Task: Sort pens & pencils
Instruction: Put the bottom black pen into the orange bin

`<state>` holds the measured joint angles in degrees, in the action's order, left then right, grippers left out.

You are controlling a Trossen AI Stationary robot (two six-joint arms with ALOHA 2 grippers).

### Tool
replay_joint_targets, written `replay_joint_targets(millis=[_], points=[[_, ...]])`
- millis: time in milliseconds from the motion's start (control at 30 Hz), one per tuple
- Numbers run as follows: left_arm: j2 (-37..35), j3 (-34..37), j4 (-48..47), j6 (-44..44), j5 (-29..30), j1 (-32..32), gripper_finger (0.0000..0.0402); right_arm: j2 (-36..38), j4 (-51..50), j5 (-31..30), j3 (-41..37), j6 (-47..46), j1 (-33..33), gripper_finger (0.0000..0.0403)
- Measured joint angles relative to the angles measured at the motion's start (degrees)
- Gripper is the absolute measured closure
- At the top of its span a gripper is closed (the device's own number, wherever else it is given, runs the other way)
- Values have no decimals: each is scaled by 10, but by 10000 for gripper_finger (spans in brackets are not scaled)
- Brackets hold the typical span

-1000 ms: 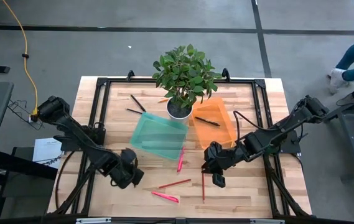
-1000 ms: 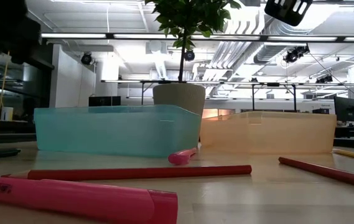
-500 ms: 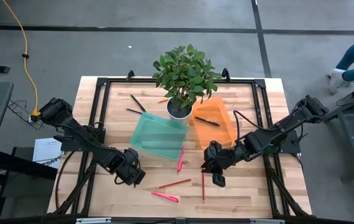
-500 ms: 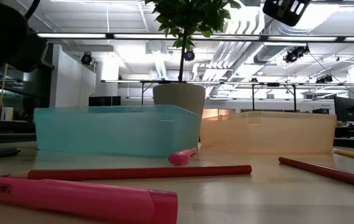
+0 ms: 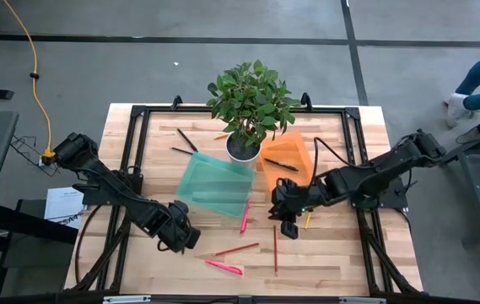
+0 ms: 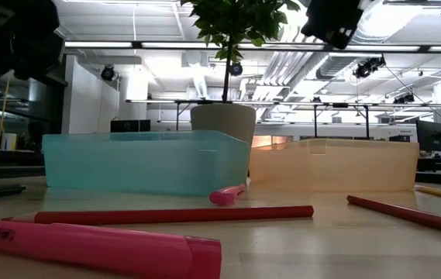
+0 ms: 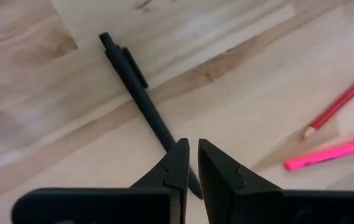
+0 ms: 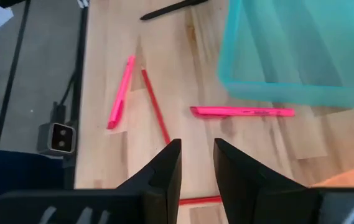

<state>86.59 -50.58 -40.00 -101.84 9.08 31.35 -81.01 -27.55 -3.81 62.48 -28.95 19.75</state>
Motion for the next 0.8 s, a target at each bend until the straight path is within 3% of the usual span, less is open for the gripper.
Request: replay_joint_targets(millis=[233,333,800], points=[[31,-47,-41,-49,12,-3,378,9,-39,84,0,103,-27,318],[68,-75,-54,-49,-6,-7,378,22,-73,85,0,145,-43,318],[104,-180,-243,-43,-8,-34,377,43,-70,136,0,180,-67,318]])
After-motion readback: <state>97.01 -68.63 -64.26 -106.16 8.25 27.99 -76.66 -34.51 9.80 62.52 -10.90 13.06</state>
